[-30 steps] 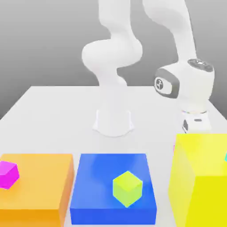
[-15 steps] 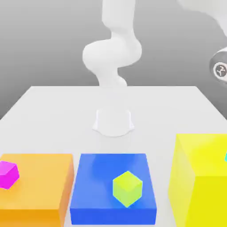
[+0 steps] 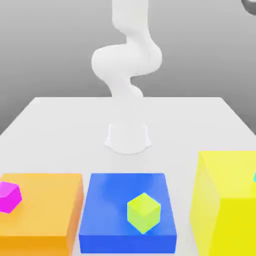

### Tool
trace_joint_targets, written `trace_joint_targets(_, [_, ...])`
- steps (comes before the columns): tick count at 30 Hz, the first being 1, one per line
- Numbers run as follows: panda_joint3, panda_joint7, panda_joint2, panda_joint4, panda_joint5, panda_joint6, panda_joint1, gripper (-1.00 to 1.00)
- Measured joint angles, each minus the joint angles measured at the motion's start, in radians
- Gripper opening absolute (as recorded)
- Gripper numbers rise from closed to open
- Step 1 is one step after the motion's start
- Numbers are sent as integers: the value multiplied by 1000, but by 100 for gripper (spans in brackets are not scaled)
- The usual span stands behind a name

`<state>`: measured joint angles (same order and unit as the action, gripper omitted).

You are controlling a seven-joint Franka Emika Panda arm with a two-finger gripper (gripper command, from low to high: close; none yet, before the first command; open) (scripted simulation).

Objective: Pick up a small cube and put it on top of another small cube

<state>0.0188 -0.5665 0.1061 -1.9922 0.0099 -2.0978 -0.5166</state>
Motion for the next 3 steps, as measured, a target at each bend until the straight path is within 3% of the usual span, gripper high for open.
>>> trace_joint_targets(3, [0, 0, 0, 0, 0, 0, 0, 100])
